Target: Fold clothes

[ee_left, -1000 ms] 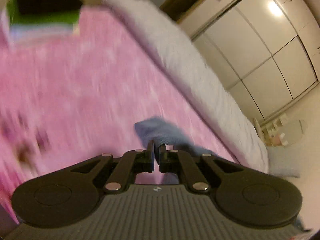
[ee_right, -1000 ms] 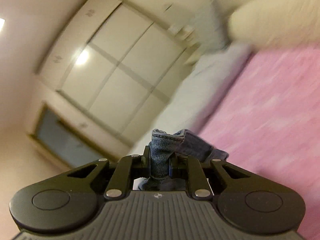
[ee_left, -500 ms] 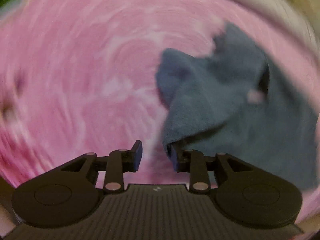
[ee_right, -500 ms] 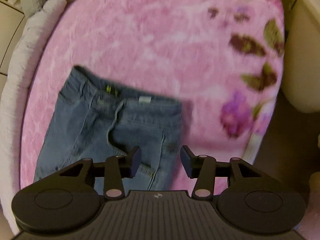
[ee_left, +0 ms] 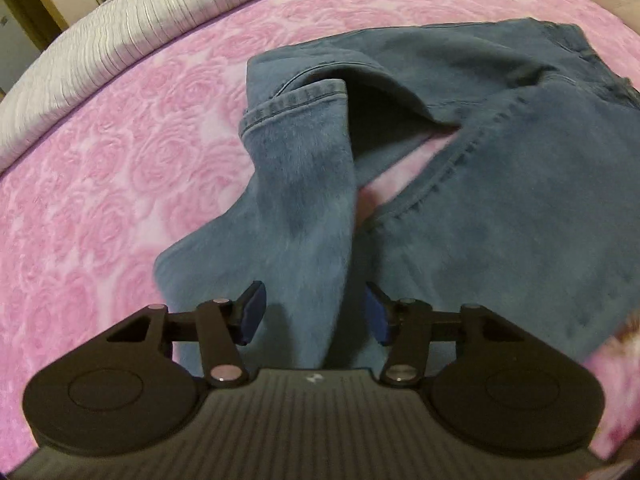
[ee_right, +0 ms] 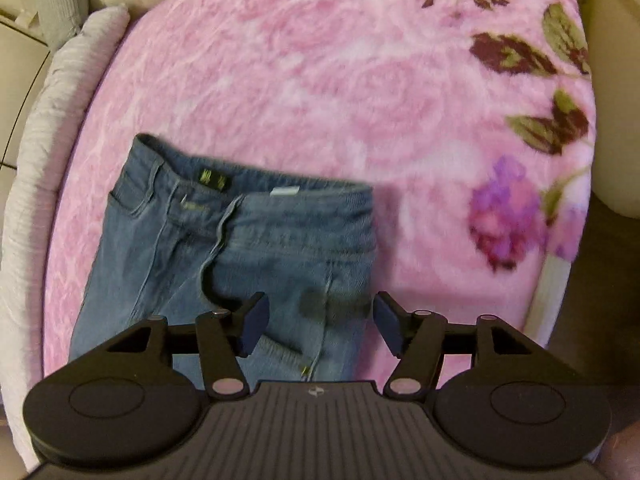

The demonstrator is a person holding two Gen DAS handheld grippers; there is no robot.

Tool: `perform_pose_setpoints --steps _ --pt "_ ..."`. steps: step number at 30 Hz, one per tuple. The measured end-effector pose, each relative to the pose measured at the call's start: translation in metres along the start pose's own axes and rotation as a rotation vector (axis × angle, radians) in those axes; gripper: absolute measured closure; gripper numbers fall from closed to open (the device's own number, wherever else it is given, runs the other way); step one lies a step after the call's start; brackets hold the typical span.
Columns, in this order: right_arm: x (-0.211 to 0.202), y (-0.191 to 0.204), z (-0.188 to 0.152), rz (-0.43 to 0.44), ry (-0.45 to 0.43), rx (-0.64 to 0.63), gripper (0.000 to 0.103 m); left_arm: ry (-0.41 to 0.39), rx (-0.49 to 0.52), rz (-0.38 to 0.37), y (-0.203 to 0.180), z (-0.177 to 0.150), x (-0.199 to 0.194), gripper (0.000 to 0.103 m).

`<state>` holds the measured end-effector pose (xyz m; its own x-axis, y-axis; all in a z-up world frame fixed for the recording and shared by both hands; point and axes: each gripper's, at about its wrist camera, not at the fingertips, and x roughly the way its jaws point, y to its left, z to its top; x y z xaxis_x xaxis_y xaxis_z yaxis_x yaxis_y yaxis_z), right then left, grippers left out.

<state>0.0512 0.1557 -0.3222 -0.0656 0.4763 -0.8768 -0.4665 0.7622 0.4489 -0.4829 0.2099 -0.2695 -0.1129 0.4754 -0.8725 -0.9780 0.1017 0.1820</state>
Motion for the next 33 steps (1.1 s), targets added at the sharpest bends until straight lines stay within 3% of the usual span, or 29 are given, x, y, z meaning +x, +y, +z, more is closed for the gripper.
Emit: perform_pose_setpoints --steps 2,4,5,7,10,13,15,19,22,23,25,26,27,31,33 --pt "0.006 -0.005 0.003 0.017 0.004 0.017 0.042 -0.004 -0.064 -0.023 0.006 0.006 0.010 0.062" --pt "0.012 -0.007 0.004 0.036 0.006 0.024 0.039 -0.008 -0.128 -0.046 0.011 0.012 0.019 0.094" --pt "0.013 -0.006 0.004 0.053 -0.004 0.012 0.059 -0.009 -0.160 -0.058 0.014 0.015 0.024 0.102" --pt "0.009 0.001 0.004 0.053 -0.021 -0.033 0.080 -0.057 -0.268 -0.082 0.036 0.012 0.012 0.102" --pt "-0.009 0.018 0.007 0.093 -0.068 -0.123 0.086 -0.159 -0.435 -0.042 0.086 -0.006 -0.028 0.102" --pt "-0.046 0.044 0.014 0.197 -0.155 -0.234 0.089 -0.224 -0.678 0.076 0.152 -0.051 -0.078 0.102" --pt "-0.069 0.056 0.020 0.217 -0.206 -0.289 0.092 -0.204 -0.837 0.156 0.186 -0.097 -0.101 0.102" --pt "-0.083 0.050 0.031 0.144 -0.228 -0.272 0.096 -0.067 -1.063 0.160 0.200 -0.181 -0.097 0.096" --pt "-0.063 0.034 0.035 -0.009 -0.162 -0.193 0.091 0.039 -1.094 0.172 0.185 -0.212 -0.072 0.094" --pt "-0.057 0.028 0.036 -0.059 -0.140 -0.166 0.081 0.074 -1.104 0.176 0.180 -0.222 -0.064 0.092" --pt "-0.047 0.021 0.037 -0.152 -0.115 -0.128 0.070 0.084 -1.076 0.202 0.177 -0.222 -0.063 0.089" --pt "-0.049 0.025 0.036 -0.181 -0.132 -0.149 0.057 0.089 -1.054 0.219 0.176 -0.221 -0.066 0.082" --pt "-0.051 0.031 0.035 -0.204 -0.153 -0.185 0.053 0.108 -1.028 0.241 0.176 -0.218 -0.069 0.077" --pt "-0.054 0.054 0.033 -0.162 -0.148 -0.291 0.039 0.128 -0.969 0.305 0.180 -0.205 -0.087 0.078" --pt "-0.051 0.063 0.032 -0.131 -0.110 -0.312 0.038 0.082 -0.990 0.259 0.172 -0.193 -0.100 0.077"
